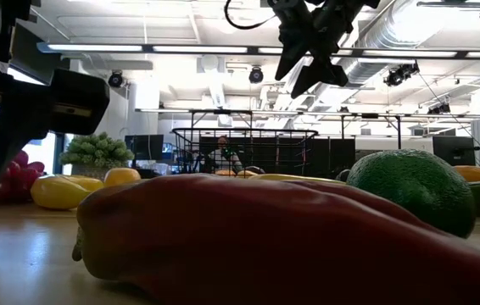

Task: Build produce basket
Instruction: Put the yellow lemon into the black wire basket

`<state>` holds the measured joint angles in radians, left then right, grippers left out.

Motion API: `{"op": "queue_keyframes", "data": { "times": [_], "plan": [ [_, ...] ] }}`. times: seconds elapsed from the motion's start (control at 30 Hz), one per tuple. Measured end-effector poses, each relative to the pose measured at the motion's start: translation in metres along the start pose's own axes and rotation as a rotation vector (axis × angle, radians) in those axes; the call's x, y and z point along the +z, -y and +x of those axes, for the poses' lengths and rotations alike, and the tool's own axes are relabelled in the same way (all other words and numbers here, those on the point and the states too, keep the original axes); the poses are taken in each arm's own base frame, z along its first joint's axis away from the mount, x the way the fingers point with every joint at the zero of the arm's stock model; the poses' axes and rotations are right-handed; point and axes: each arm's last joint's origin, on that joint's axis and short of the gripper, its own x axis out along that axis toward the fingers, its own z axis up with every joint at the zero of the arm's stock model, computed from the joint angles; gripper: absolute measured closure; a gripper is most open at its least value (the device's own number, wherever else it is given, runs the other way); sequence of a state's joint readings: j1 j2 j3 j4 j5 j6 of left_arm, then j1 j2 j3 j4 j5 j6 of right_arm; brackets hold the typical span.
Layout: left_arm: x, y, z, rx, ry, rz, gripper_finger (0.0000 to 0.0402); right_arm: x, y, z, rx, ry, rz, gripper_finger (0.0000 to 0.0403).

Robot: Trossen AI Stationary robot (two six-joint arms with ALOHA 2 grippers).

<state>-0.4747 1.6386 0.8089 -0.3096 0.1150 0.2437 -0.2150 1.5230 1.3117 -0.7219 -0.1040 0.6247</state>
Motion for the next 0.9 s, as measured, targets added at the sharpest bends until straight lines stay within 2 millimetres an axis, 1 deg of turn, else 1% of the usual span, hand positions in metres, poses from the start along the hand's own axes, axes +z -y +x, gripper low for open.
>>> {"op": "queue_keyframes", "data": {
  "times": [0.1, 0.17, 0.23, 0.47, 0.6, 0.7, 0.9],
  "plan": [
    [0.000, -0.001, 0.000, 0.024, -0.004, -0.045, 0.0230, 0.000, 0.000, 0.000, 0.000, 0.000, 0.004, 0.0187],
    [0.000, -0.002, 0.000, 0.041, -0.005, -0.079, 0.0244, 0.000, 0.000, 0.000, 0.000, 0.000, 0.001, 0.0187],
    [0.000, -0.002, 0.000, 0.055, -0.006, -0.108, 0.0249, 0.000, 0.000, 0.000, 0.000, 0.000, -0.001, 0.0187],
    [-0.001, -0.006, -0.003, 0.093, -0.003, -0.232, 0.0245, 0.001, 0.001, 0.000, -0.002, 0.002, -0.004, 0.0187],
    [-0.001, -0.016, -0.014, 0.119, 0.033, -0.309, 0.0249, 0.002, 0.003, 0.000, -0.005, 0.004, -0.008, 0.0187],
    [-0.002, -0.026, -0.024, 0.170, 0.064, -0.341, 0.0249, 0.003, 0.005, -0.001, -0.008, 0.008, -0.008, 0.0187],
    [-0.008, -0.052, -0.050, 0.299, 0.129, -0.426, 0.0249, 0.007, 0.009, -0.003, -0.012, 0.022, -0.018, 0.0187]
  ]
}}
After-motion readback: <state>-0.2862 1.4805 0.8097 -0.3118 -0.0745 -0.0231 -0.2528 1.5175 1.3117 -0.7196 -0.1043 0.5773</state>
